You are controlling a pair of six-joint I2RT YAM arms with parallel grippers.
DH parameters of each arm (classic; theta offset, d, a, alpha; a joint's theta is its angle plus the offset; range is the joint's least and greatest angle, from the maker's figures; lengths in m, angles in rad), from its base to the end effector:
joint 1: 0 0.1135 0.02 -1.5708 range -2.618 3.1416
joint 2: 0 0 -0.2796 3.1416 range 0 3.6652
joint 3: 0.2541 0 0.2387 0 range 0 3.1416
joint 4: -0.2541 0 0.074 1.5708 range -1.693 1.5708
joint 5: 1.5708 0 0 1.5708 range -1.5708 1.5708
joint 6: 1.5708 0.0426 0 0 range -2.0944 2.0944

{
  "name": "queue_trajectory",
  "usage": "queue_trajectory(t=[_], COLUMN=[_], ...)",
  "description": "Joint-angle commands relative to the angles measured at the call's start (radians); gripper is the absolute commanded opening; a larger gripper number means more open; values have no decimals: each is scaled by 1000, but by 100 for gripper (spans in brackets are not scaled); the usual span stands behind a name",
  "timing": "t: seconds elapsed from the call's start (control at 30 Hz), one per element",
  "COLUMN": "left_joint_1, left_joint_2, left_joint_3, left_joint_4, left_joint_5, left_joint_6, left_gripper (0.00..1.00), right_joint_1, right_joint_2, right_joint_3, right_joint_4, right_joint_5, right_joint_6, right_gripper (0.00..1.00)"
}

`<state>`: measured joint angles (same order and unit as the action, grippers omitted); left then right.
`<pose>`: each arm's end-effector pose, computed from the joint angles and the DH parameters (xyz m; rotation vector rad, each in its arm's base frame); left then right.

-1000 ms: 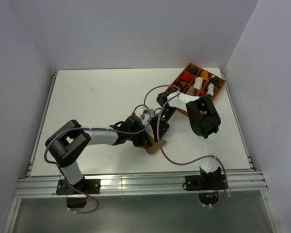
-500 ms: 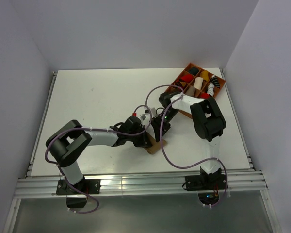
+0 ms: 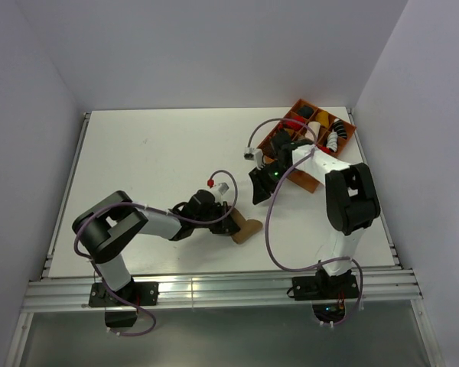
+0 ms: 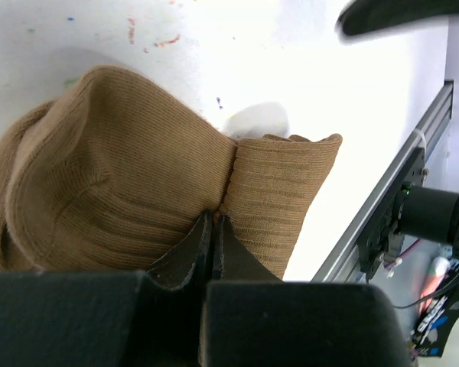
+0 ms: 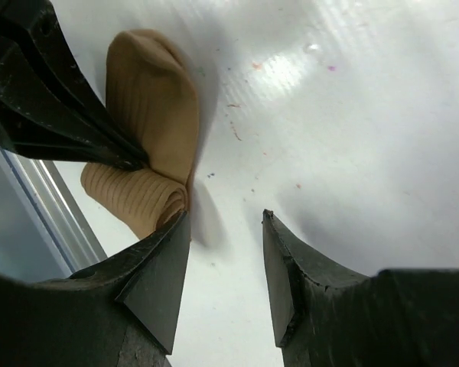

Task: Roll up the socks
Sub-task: Roll the sock at the center of the board.

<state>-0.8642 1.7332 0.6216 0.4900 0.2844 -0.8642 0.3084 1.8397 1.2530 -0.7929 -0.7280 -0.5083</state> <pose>0.1953 -0.2472 0.1420 0.1813 2.4642 -1.1920 0.3154 0.1302 0.2012 -1.1678 2.4495 1.0020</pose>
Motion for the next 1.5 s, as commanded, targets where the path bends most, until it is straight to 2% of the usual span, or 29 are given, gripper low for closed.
queue_trajectory(t=[0.0,0.37,0.57,0.87,0.93,1.07,1.17,1.3,1.47], left_joint_1=[-18,-18,-18,-18,-18,-18,-18,-18,-18], left_joint_2=[65,117,121,124,120,115,115,115,132], left_joint_3=[-51,-48,-33,-16,-16,-14,-11,-7,9], left_joint_4=[-94,-36,-54,-70,-79,-83,-91,-97,-113], left_joint_5=[13,108,131,170,168,171,171,180,206], left_joint_6=[83,109,129,148,151,157,159,165,175], left_gripper=[0,0,0,0,0,0,0,0,0], right_joint_1=[-48,-176,-178,-177,-177,-178,-195,-226,-116], right_joint_2=[-65,-198,-302,-411,-412,-425,-392,-417,-568], right_joint_3=[-17,-130,-225,-322,-316,-342,-297,-297,-432], right_joint_4=[58,104,156,181,144,237,221,106,149], right_joint_5=[-39,-31,15,-33,-57,-24,-11,-97,-22], right_joint_6=[5,-85,-185,-280,-326,-238,-204,-354,-464], right_gripper=[50,50,50,52,52,53,52,52,54])
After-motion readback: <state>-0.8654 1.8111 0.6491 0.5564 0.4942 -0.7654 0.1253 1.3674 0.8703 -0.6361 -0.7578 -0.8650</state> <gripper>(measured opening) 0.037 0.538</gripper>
